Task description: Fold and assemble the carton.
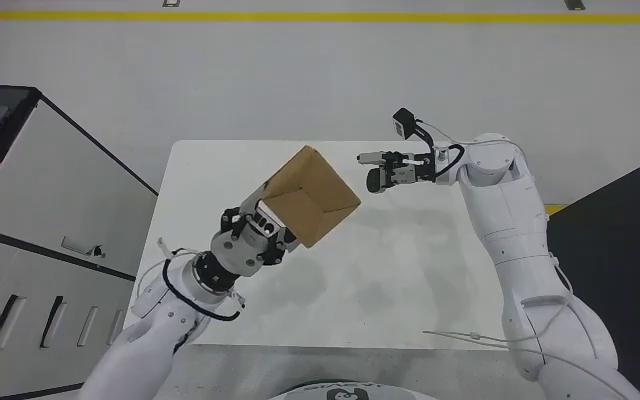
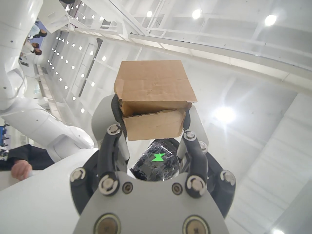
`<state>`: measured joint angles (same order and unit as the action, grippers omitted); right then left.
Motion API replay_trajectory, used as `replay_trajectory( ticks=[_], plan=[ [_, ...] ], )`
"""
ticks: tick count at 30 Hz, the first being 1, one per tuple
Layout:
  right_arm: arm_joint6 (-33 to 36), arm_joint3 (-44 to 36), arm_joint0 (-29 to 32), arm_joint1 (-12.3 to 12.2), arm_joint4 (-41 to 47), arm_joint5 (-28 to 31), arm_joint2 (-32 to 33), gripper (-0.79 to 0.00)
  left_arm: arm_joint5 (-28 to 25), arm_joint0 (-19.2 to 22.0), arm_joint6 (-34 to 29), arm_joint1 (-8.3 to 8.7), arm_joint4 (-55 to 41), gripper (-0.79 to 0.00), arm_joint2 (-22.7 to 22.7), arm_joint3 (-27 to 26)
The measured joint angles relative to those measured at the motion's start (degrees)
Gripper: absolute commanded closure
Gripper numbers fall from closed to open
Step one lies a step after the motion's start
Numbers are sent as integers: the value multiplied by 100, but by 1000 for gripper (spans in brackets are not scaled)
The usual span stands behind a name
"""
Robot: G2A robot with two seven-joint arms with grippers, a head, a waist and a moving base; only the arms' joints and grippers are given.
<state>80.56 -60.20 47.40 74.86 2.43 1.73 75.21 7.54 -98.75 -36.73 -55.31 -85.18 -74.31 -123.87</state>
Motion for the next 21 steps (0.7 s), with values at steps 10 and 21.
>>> replay_trajectory(
  ticks=[10, 21],
  plan=[
    [0, 0, 0, 0, 0, 0, 0, -785, 343, -152, 151, -113, -1548, 0, 99, -72],
    [0, 0, 0, 0, 0, 0, 0, -785, 453, -284, 273, -230, -2561, 0, 174, -139]
  ],
)
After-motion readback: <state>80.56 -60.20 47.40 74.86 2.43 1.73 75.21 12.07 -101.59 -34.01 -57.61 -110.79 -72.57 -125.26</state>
